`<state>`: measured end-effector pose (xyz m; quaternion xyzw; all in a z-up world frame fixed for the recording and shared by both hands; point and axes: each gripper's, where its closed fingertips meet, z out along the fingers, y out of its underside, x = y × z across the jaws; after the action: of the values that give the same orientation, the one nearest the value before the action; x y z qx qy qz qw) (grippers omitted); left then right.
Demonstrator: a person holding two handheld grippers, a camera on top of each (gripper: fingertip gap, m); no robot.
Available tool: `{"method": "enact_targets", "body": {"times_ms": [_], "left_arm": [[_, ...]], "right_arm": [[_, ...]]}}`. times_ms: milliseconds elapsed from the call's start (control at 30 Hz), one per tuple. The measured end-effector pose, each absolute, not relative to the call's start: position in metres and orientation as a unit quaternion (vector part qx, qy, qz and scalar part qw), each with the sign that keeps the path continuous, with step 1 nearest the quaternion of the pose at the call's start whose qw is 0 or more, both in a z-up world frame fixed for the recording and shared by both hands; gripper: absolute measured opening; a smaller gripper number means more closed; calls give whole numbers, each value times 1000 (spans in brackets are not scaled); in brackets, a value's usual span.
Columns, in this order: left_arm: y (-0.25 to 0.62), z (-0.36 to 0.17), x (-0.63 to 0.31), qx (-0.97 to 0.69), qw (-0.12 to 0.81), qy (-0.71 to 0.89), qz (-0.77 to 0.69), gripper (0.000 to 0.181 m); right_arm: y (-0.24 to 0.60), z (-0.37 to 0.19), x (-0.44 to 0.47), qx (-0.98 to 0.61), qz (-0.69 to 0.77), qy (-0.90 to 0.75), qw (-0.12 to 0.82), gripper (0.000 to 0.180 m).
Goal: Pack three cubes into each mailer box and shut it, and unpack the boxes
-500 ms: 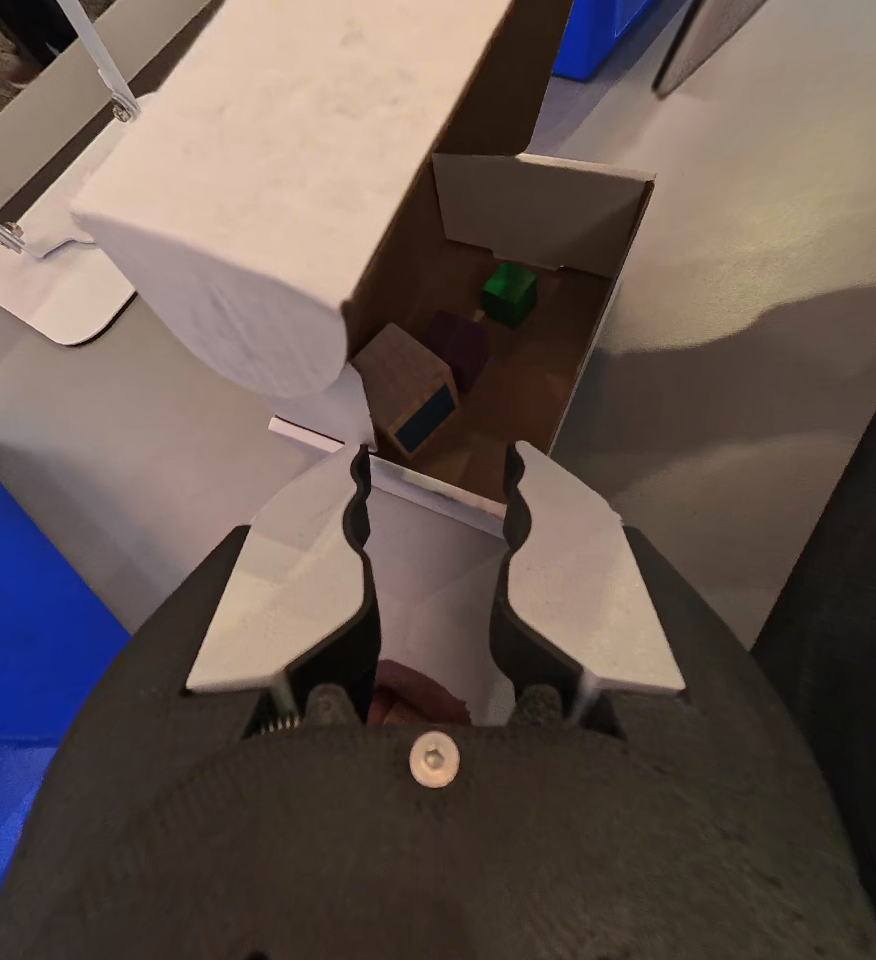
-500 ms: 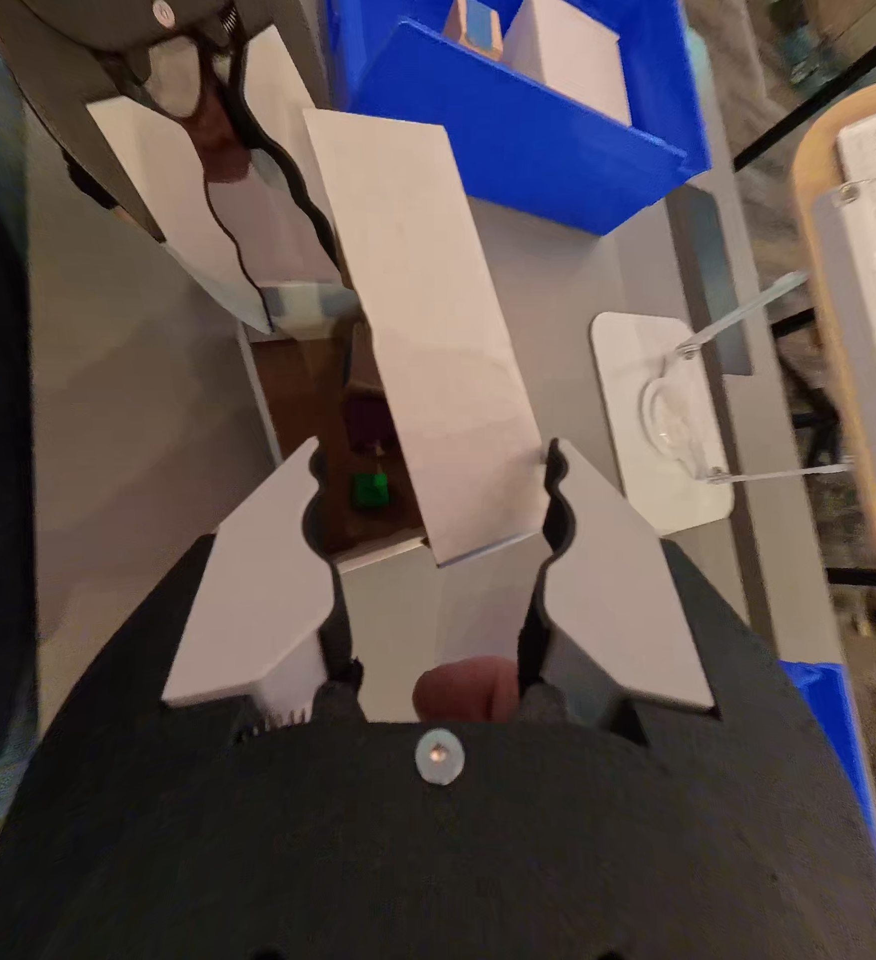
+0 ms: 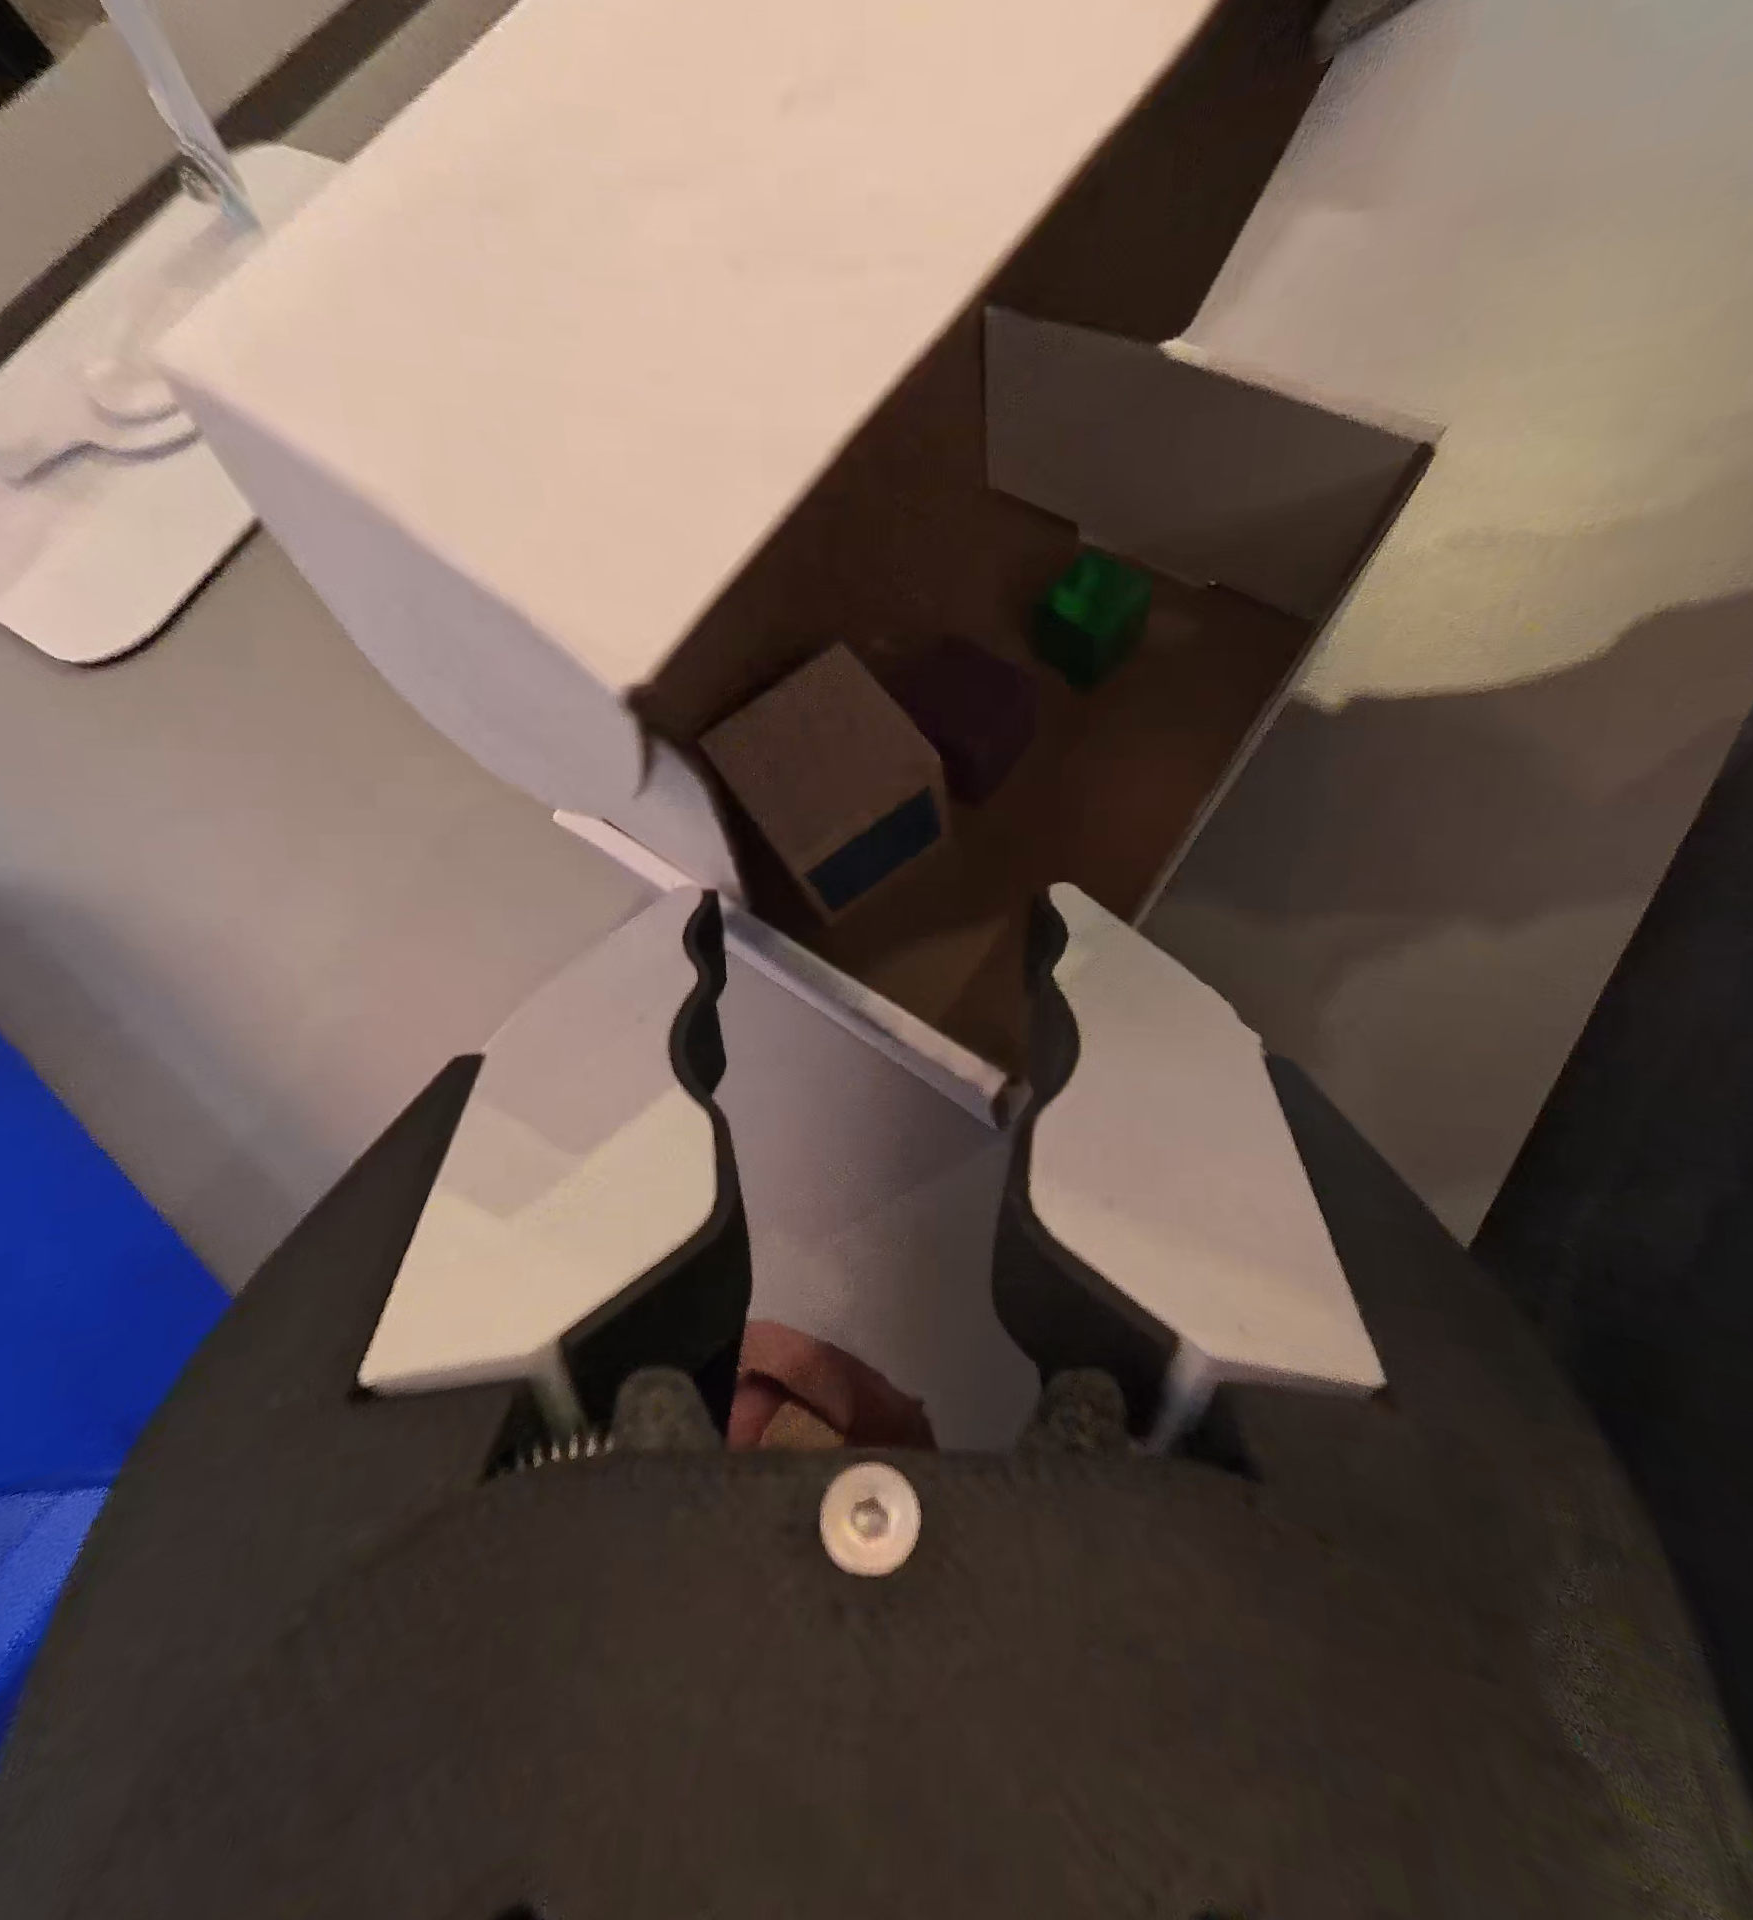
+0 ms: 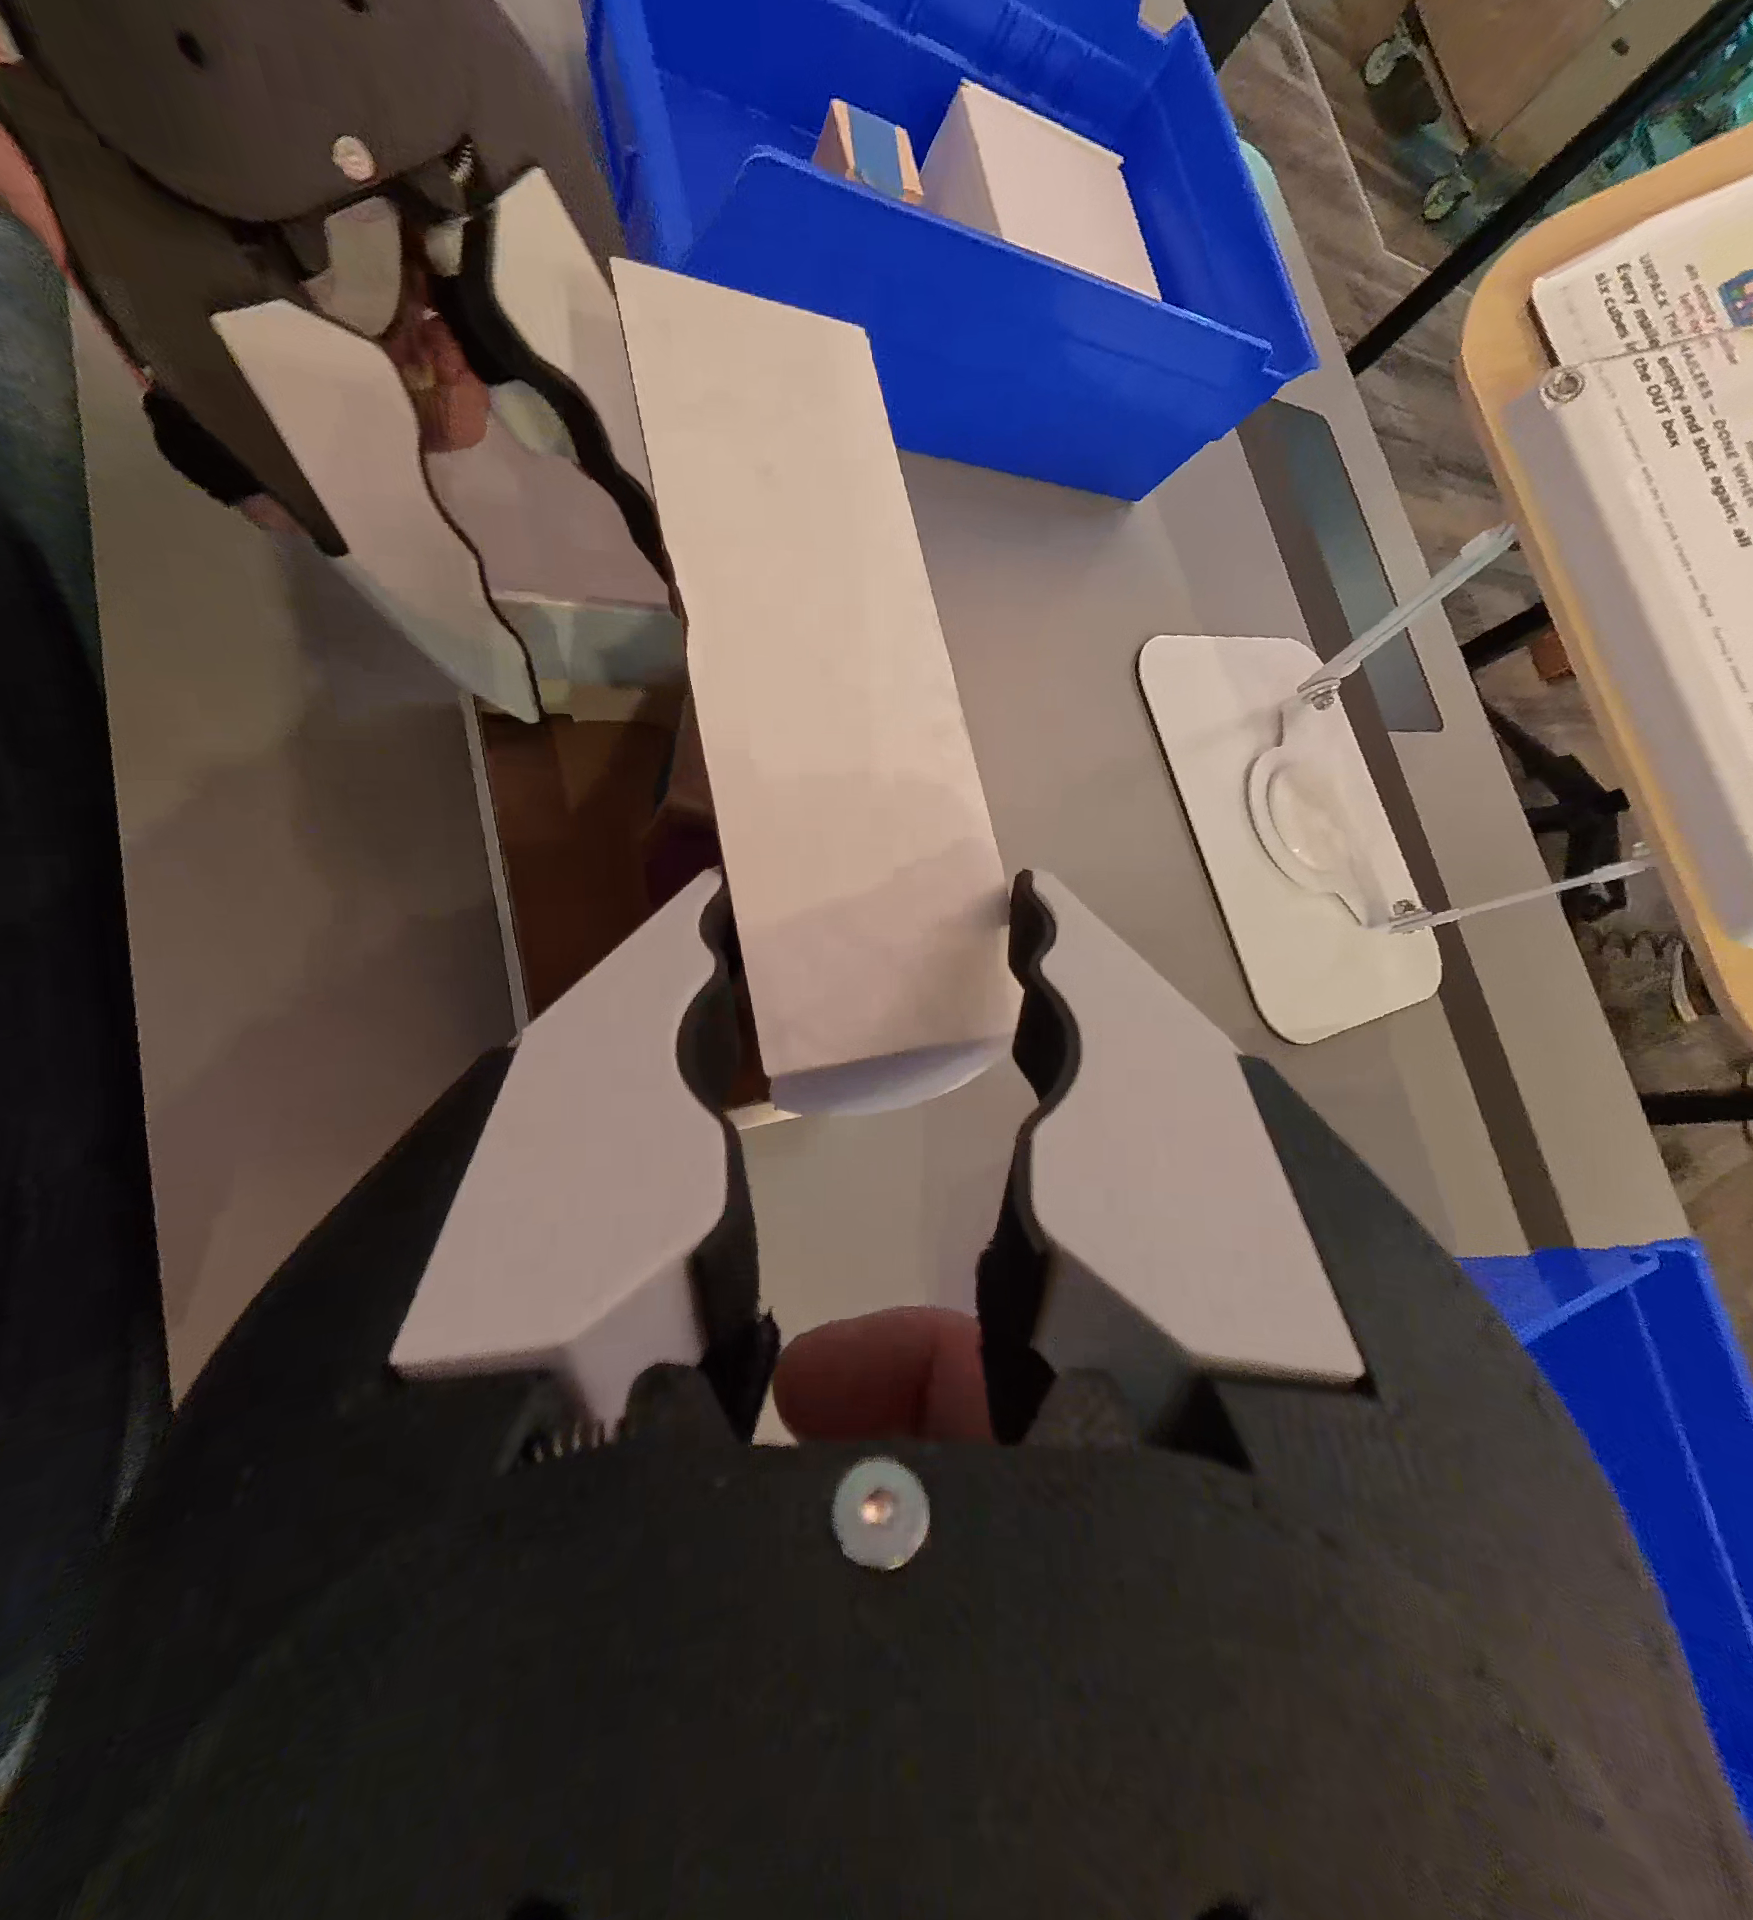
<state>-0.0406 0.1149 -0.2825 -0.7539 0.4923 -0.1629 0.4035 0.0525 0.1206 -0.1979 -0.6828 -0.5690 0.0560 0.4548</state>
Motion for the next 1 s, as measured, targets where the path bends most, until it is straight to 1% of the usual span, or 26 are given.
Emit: {"method": "enact_targets", "body": {"times_ms": [133,300,433,533,600,700,733,833,933,1000], "left_arm": [[111,-279,-37,-739,419,507,-147,57],[111,-281,-35,-731,418,523,-130,54],[111,-281,-36,-734,415,520,-138,56],[111,-277,-39,-727,417,529,-136,61],[111,-278,-39,-730,414,525,-142,60],[112,-278,-38,-729,415,527,-135,59],[112,-278,-38,-730,416,527,-132,59],[112,-279,-38,-732,413,523,-139,60],[113,-280,-39,-735,410,522,-139,60],[113,-280,-39,-735,410,522,-139,60]], "right_arm": [[117,-198,50,-683,67,-563,461,51],[113,-198,51,-679,66,-573,454,51],[113,-197,50,-683,86,-565,456,51],[114,-193,48,-709,157,-527,442,50],[114,-190,48,-717,205,-510,428,51],[114,-187,50,-719,234,-496,426,51],[114,-187,53,-721,235,-492,428,57],[114,-183,67,-722,232,-484,437,61],[109,-190,88,-739,223,-482,415,69],[109,-205,105,-757,169,-499,387,68]]}}
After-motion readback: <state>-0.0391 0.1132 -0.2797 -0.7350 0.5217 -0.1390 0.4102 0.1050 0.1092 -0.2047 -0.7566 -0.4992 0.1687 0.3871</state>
